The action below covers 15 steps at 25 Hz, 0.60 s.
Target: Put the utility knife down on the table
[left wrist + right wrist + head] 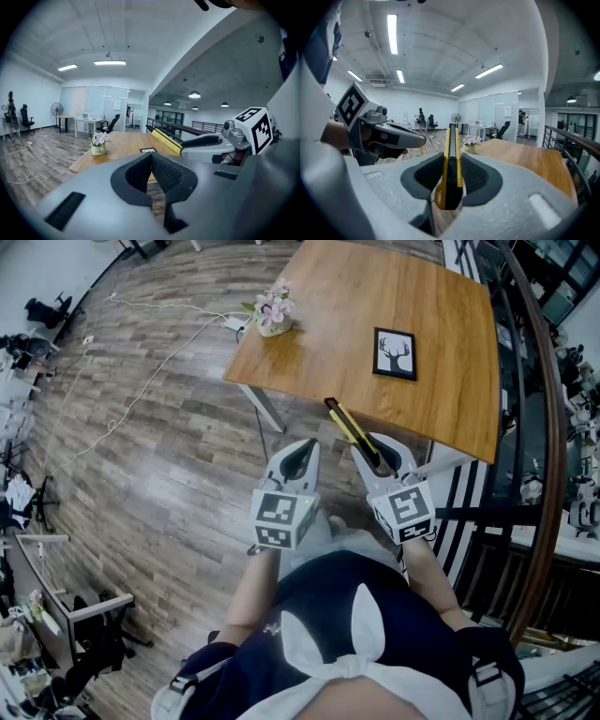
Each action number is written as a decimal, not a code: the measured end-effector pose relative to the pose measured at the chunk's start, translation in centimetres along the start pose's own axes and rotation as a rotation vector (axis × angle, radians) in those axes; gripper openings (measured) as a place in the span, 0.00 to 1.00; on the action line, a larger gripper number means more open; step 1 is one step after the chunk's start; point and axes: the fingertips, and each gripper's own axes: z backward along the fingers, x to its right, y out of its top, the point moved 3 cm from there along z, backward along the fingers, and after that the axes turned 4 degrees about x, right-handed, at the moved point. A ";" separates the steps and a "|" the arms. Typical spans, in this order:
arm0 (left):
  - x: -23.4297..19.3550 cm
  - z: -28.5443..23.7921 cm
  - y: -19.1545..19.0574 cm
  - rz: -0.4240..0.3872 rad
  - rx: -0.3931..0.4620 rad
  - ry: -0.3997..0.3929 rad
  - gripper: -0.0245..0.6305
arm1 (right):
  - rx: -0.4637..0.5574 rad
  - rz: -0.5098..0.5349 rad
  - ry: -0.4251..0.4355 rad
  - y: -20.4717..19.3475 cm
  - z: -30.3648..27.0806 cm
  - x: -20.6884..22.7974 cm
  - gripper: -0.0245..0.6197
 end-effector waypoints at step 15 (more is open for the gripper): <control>-3.1 -2.9 -0.6 0.012 -0.029 0.020 0.07 | 0.007 -0.030 -0.028 0.2 -3.4 3.6 0.22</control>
